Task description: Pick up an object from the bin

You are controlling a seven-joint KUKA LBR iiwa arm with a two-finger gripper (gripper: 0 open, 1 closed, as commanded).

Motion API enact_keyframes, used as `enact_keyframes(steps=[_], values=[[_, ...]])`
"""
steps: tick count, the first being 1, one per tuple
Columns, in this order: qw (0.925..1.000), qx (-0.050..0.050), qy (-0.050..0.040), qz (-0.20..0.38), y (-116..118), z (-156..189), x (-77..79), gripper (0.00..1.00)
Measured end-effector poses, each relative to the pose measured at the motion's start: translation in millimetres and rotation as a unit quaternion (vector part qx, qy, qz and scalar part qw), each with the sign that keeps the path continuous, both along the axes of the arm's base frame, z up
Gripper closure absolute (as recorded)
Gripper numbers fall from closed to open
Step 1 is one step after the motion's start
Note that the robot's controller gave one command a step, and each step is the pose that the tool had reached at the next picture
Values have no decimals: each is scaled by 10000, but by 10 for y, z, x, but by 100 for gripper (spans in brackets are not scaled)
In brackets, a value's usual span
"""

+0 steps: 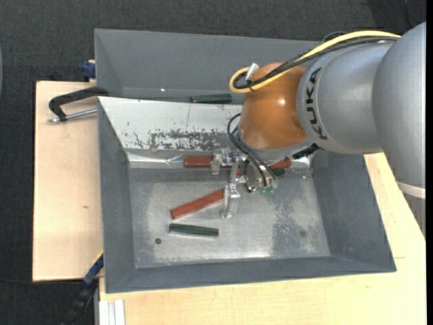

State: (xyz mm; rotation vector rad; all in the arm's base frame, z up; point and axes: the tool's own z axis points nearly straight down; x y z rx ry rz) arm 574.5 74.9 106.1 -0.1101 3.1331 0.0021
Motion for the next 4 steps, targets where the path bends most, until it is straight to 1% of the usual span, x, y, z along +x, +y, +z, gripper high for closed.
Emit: enact_keyframes(steps=[1,2,3,4], values=[[9990,-3,47,439,257,-60,-10,0],[9993,6,-22,364,292,117,172,0],[9978,-6,39,660,242,-375,27,0],[9939,-3,0,1103,174,-350,197,100]])
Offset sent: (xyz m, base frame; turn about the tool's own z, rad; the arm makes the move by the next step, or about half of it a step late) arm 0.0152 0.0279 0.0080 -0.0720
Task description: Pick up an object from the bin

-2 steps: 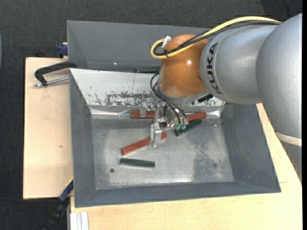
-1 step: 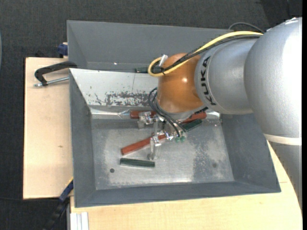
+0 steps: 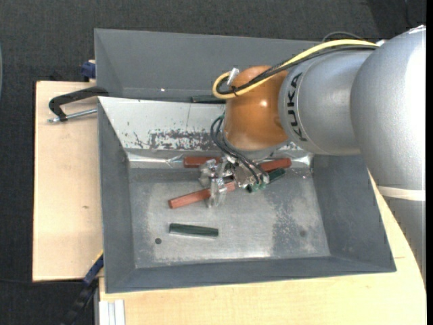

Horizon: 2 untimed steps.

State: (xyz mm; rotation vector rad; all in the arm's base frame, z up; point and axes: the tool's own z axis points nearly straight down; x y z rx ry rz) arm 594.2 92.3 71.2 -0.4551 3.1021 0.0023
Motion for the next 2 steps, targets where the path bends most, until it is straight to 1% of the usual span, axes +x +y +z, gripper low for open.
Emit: enact_keyframes(steps=[2], values=[[10000,-1,4,0,2,7,0,100]])
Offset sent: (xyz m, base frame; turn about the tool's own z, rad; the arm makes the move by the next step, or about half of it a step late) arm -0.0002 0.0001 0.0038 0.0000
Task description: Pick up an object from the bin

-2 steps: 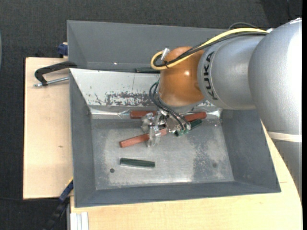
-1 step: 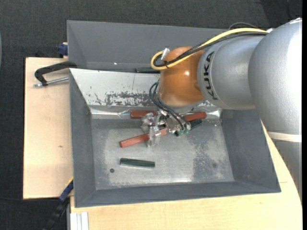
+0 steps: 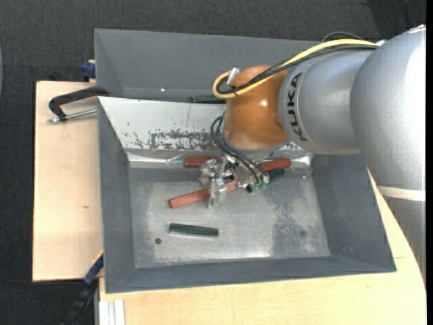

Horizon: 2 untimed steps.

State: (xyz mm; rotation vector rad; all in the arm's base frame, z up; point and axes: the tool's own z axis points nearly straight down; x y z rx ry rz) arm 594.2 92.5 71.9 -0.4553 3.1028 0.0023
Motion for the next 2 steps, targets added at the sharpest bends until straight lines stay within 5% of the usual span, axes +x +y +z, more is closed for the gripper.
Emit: enact_keyframes(steps=[2], values=[[10000,-5,26,-3,4,276,-12,100]])
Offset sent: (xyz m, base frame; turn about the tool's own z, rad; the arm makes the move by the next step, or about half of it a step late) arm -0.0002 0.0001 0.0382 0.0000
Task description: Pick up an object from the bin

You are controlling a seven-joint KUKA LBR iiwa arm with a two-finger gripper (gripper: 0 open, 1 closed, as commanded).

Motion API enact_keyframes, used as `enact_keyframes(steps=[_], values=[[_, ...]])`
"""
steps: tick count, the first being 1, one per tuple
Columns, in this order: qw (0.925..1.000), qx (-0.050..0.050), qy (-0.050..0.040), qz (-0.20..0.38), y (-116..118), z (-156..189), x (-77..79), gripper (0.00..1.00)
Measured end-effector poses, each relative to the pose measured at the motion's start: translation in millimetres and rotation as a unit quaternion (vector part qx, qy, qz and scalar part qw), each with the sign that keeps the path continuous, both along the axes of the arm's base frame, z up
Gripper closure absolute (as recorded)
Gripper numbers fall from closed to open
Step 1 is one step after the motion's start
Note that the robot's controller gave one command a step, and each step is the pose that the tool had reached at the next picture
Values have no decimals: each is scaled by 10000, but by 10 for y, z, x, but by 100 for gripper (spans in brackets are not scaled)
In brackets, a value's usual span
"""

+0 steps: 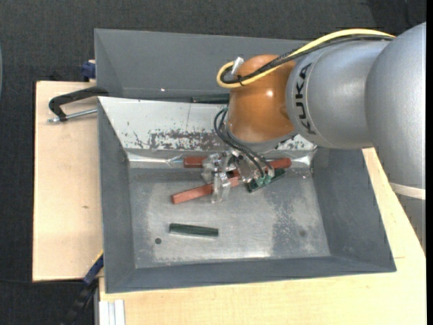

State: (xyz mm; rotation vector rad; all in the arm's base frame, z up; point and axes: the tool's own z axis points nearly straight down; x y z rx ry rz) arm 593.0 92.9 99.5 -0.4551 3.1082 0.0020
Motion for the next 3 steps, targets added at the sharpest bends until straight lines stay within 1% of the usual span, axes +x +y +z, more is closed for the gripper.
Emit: enact_keyframes(steps=[1,3], values=[[10000,3,-32,0,4,128,17,100],[10000,4,-35,-2,7,329,22,100]])
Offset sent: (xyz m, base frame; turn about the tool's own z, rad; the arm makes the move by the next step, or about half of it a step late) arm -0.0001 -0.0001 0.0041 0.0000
